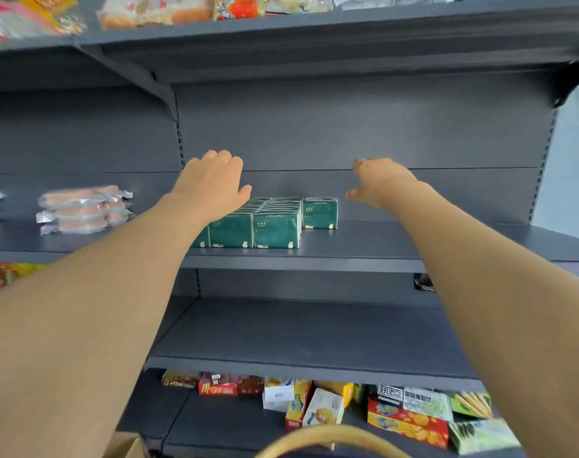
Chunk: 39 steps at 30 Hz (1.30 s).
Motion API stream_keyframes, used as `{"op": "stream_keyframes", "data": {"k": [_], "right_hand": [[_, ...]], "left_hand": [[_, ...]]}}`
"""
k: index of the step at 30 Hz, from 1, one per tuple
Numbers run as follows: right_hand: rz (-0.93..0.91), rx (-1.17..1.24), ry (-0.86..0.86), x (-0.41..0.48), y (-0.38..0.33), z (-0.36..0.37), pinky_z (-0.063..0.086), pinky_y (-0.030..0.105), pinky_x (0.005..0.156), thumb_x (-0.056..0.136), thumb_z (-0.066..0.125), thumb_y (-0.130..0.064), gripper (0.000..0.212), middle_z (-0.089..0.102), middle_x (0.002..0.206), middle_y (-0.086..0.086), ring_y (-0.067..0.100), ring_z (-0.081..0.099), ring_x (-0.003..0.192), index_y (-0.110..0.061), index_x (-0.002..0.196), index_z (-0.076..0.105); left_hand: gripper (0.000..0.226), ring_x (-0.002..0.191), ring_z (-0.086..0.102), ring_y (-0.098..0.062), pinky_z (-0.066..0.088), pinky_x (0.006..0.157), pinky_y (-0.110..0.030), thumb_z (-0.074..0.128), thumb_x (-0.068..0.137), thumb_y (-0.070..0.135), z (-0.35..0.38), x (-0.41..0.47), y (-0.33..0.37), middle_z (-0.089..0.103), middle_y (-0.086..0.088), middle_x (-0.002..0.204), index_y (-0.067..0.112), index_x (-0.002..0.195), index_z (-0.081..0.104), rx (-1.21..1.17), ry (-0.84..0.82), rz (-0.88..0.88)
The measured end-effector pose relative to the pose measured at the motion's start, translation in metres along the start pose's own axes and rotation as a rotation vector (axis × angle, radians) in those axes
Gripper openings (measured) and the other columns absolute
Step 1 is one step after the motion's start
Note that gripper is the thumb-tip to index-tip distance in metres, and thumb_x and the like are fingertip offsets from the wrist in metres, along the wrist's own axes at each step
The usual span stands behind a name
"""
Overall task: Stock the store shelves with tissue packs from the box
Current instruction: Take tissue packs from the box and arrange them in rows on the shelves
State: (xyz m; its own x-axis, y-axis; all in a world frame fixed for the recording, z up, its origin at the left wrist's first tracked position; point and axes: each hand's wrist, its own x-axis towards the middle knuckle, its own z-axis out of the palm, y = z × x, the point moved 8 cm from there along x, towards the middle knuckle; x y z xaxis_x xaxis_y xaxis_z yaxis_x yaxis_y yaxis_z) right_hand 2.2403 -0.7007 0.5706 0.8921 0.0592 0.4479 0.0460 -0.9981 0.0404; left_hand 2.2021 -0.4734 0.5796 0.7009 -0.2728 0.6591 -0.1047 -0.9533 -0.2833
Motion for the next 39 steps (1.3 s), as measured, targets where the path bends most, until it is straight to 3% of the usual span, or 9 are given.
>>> {"op": "stream_keyframes", "data": {"k": [6, 12, 15, 22, 29, 39], "right_hand": [[0.021, -0.004, -0.048, -0.092, -0.015, -0.007, 0.039, 0.042, 0.096, 0.093, 0.053, -0.035, 0.051, 0.047, 0.133, 0.014, 0.032, 0.039, 0.126, -0.006, 0.134, 0.041], [0.057, -0.015, -0.182, -0.172, -0.002, 0.039, 0.040, 0.040, 0.092, 0.095, 0.051, -0.036, 0.050, 0.048, 0.131, 0.013, 0.030, 0.040, 0.124, -0.007, 0.133, 0.041], [0.040, -0.015, -0.257, -0.205, 0.008, 0.080, 0.040, 0.039, 0.092, 0.095, 0.052, -0.037, 0.051, 0.048, 0.132, 0.013, 0.030, 0.040, 0.125, -0.007, 0.134, 0.041], [0.023, -0.024, -0.505, -0.270, 0.047, 0.205, 0.039, 0.040, 0.098, 0.096, 0.049, -0.036, 0.049, 0.045, 0.136, 0.011, 0.029, 0.039, 0.127, -0.010, 0.136, 0.039], [-0.038, 0.021, -0.776, -0.337, 0.070, 0.332, 0.044, 0.038, 0.093, 0.094, 0.049, -0.033, 0.047, 0.051, 0.128, 0.007, 0.026, 0.047, 0.119, -0.014, 0.136, 0.041], [0.048, 0.141, -1.068, -0.435, 0.069, 0.470, 0.045, 0.038, 0.094, 0.094, 0.052, -0.035, 0.045, 0.053, 0.130, 0.009, 0.026, 0.049, 0.119, -0.010, 0.131, 0.045]], "left_hand": [[0.041, 0.103, 0.052, -0.029, 0.044, 0.082, -0.041, 0.044, 0.096, 0.038, -0.027, -0.070, 0.007, 0.055, -0.013, 0.111, 0.004, 0.117, 0.053, -0.040, -0.013, 0.040], [0.040, 0.108, 0.048, -0.028, 0.041, 0.084, -0.038, 0.042, 0.097, 0.039, -0.008, -0.138, 0.043, 0.053, -0.011, 0.115, 0.005, 0.116, 0.050, -0.067, -0.151, 0.083], [0.043, 0.113, 0.047, -0.028, 0.042, 0.087, -0.038, 0.041, 0.097, 0.041, 0.021, -0.168, 0.065, 0.051, -0.011, 0.122, 0.007, 0.123, 0.049, -0.066, -0.246, 0.105], [0.041, 0.111, 0.050, -0.025, 0.044, 0.085, -0.036, 0.041, 0.097, 0.039, 0.105, -0.236, 0.129, 0.053, -0.008, 0.118, 0.009, 0.123, 0.050, -0.111, -0.466, 0.085], [0.041, 0.115, 0.048, -0.023, 0.044, 0.089, -0.037, 0.042, 0.096, 0.041, 0.198, -0.313, 0.195, 0.052, -0.006, 0.120, 0.011, 0.124, 0.049, -0.158, -0.762, 0.049], [0.042, 0.117, 0.048, -0.021, 0.044, 0.091, -0.033, 0.036, 0.098, 0.041, 0.302, -0.417, 0.248, 0.052, -0.005, 0.124, 0.011, 0.125, 0.047, -0.209, -1.046, 0.078]]}}
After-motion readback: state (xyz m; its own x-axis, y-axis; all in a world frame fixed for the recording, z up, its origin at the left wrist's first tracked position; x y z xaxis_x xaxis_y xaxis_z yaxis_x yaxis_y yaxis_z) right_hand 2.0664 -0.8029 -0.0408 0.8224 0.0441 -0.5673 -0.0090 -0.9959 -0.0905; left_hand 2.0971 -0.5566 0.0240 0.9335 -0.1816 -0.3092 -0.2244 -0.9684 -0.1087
